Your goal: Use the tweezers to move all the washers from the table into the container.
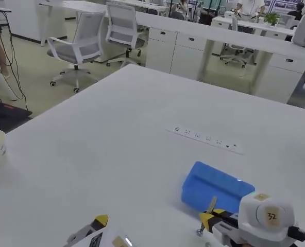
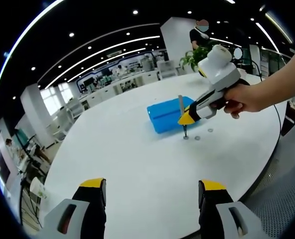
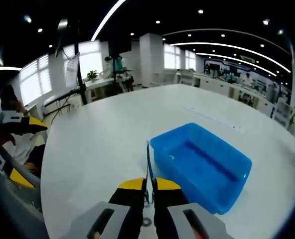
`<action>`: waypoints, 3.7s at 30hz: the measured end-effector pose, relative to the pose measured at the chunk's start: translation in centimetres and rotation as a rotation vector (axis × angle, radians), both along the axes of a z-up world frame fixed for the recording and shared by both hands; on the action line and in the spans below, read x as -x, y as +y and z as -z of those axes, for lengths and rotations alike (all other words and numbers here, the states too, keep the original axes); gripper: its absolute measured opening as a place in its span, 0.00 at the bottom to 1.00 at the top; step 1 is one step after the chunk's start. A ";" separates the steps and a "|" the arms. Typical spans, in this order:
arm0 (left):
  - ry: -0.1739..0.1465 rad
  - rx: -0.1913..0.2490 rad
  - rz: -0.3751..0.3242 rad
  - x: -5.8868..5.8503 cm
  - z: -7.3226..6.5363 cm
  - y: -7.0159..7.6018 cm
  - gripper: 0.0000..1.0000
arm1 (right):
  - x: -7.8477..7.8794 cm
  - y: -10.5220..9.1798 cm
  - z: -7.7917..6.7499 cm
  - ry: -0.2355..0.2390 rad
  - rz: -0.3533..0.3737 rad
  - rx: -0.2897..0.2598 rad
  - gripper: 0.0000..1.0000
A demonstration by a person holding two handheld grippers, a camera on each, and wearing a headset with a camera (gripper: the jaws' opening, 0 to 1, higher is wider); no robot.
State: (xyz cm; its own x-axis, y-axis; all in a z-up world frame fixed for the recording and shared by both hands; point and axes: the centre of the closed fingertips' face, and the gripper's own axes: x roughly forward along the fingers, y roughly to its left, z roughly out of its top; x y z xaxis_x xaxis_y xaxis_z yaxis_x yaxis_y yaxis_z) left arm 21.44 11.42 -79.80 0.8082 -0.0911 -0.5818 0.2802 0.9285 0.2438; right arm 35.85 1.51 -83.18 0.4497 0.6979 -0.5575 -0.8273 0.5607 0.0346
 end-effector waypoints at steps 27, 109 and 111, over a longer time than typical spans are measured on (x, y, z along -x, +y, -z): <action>-0.019 0.002 -0.009 0.0 -0.4 0.2 0.76 | -0.2 -0.6 -2.6 0.027 0.022 -0.054 0.01; 0.006 0.002 0.019 0.1 0.1 -0.4 0.76 | -8.2 -2.1 -2.3 -0.049 0.127 0.003 0.02; 0.007 0.001 0.019 0.1 0.1 -0.4 0.76 | -8.2 -2.1 -2.0 -0.043 0.128 0.006 0.02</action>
